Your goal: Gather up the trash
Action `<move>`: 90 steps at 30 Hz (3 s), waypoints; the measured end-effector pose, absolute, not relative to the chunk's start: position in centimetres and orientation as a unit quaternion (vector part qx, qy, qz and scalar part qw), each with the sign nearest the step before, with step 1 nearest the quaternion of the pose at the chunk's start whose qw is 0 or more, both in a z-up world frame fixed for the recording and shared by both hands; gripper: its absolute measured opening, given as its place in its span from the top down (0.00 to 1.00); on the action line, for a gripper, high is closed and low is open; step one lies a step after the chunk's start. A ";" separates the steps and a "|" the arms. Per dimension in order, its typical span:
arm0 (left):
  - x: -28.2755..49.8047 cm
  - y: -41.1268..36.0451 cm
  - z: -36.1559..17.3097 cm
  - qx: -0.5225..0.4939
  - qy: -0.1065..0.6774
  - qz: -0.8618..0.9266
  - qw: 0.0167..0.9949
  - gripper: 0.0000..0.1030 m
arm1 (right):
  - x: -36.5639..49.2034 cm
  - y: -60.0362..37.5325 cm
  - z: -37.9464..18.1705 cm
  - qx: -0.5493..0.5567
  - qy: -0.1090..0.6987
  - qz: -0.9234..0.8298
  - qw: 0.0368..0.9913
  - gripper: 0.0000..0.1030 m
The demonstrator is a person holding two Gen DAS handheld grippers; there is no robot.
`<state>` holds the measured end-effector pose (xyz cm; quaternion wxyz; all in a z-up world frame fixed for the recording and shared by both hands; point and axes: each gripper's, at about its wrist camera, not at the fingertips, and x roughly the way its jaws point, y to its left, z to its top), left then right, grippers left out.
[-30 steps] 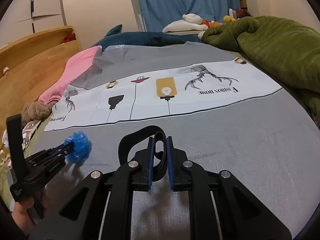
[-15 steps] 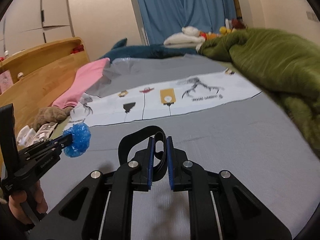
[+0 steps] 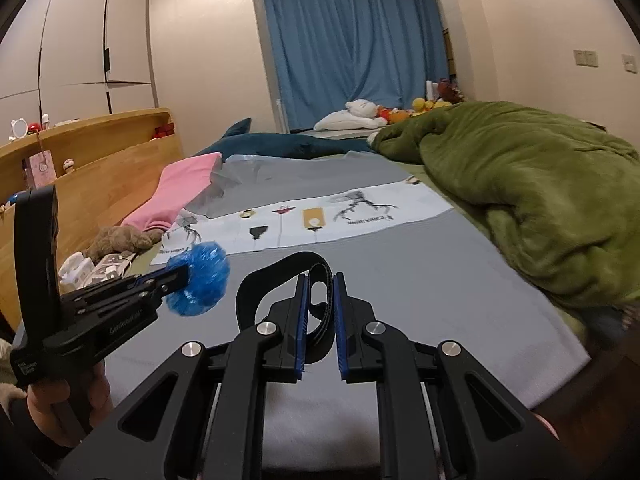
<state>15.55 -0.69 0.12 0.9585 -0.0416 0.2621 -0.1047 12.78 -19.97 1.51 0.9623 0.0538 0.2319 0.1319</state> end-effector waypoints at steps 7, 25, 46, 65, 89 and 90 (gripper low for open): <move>12.2 -7.3 0.0 -0.040 0.260 -0.165 0.951 0.94 | 7.2 -25.7 1.1 0.059 0.225 0.090 0.968 0.88; 9.2 -25.4 -8.2 0.004 0.332 -0.302 0.894 0.94 | 0.4 -42.5 -6.9 0.112 0.274 -0.094 0.951 0.88; 12.8 -29.6 -17.8 0.046 0.421 -0.291 0.858 0.75 | 6.0 -45.0 -17.6 0.158 0.415 -0.098 0.891 0.67; 13.6 -25.5 -14.3 0.018 0.401 -0.238 0.884 0.15 | 4.7 -43.3 -13.7 0.138 0.367 -0.111 0.913 0.12; 3.9 -4.1 0.7 0.035 0.315 -0.047 0.947 0.07 | -1.2 -23.1 0.3 0.082 0.264 -0.034 0.960 0.05; 3.0 -3.6 0.9 0.035 0.315 -0.048 0.947 0.07 | -1.8 -22.8 0.2 0.080 0.270 -0.032 0.959 0.05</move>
